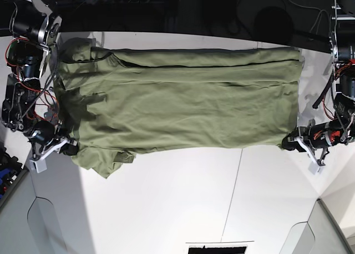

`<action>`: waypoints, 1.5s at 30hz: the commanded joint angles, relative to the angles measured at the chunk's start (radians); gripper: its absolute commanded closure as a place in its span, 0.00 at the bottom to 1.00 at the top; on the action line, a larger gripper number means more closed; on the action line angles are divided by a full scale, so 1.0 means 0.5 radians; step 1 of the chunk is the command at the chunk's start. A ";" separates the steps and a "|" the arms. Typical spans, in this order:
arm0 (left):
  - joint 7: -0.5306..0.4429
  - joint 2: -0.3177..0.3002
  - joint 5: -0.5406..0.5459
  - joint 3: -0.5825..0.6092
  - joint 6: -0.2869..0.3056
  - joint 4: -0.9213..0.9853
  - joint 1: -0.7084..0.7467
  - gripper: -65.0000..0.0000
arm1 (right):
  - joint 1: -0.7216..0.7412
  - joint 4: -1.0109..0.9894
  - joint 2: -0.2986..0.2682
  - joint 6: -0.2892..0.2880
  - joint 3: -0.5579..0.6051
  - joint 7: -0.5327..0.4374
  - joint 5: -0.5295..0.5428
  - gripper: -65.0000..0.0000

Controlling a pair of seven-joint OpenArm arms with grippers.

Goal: Layout the t-shirt on the table in an organized manner, then fold the t-shirt properly
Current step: 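Grasp the hem corners and fold the hem up onto the folded strip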

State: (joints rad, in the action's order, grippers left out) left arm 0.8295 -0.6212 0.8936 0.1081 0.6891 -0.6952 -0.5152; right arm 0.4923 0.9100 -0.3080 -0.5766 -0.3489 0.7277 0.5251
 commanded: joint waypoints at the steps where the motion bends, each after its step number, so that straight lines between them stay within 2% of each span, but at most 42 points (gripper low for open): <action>1: 0.033 -0.060 0.082 -0.009 0.018 -0.071 -0.060 1.00 | 0.041 0.088 -0.050 -0.014 -0.005 0.009 0.099 1.00; 3: 0.175 -0.101 0.174 -0.009 0.018 -0.150 -0.040 1.00 | -0.002 0.204 -0.087 -0.014 -0.005 0.099 0.225 1.00; 7: 0.317 -0.222 0.355 -0.009 0.018 -0.322 0.067 1.00 | -0.144 0.392 -0.186 -0.015 -0.005 0.262 0.377 1.00; 12: 0.426 -0.361 0.467 -0.009 0.018 -0.508 0.227 1.00 | -0.377 0.567 -0.313 -0.030 -0.005 0.274 0.448 1.00; 16: 0.538 -0.443 0.607 -0.009 0.018 -0.649 0.371 1.00 | -0.556 0.736 -0.370 -0.030 -0.007 0.275 0.448 1.00; 19: 0.608 -0.462 0.667 -0.009 0.018 -0.747 0.472 1.00 | -0.677 0.831 -0.381 -0.029 -0.007 0.274 0.447 1.00; 27: 0.639 -0.464 0.674 -0.009 0.018 -0.935 0.716 1.00 | -0.881 0.925 -0.379 -0.028 -0.009 0.272 0.445 1.00; 30: 0.638 -0.449 0.674 -0.009 0.018 -0.941 0.769 1.00 | -0.907 0.920 -0.375 -0.020 -0.008 0.263 0.369 1.00; 31: 0.636 -0.439 0.674 -0.009 0.018 -0.941 0.775 1.00 | -0.912 0.920 -0.375 -0.009 -0.009 0.256 0.333 0.95; 33: 0.623 -0.415 0.674 -0.009 0.018 -0.941 0.776 1.00 | -0.913 0.921 -0.375 0.009 -0.009 0.239 0.270 0.67; 34: 0.609 -0.404 0.674 -0.009 0.018 -0.941 0.776 1.00 | -0.912 0.922 -0.376 0.009 -0.011 0.226 0.256 0.58; 35: 0.591 -0.397 0.674 -0.009 0.018 -0.941 0.776 1.00 | -0.912 0.922 -0.377 0.009 -0.021 0.212 0.257 0.53; 38: 0.591 -0.386 0.674 -0.009 0.018 -0.941 0.776 0.93 | -0.911 0.930 -0.375 0.009 -0.095 0.148 0.259 0.51; 45: 0.591 -0.386 0.674 -0.009 0.018 -0.941 0.776 0.92 | -0.829 0.944 -0.376 0.008 -0.329 0.093 0.296 0.51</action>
State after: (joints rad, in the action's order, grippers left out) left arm 1.1332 -0.7895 1.2152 0.1127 0.6930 -1.1519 -0.1108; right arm 0.0616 1.3624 -0.4740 -0.5751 -0.5045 0.7967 0.6571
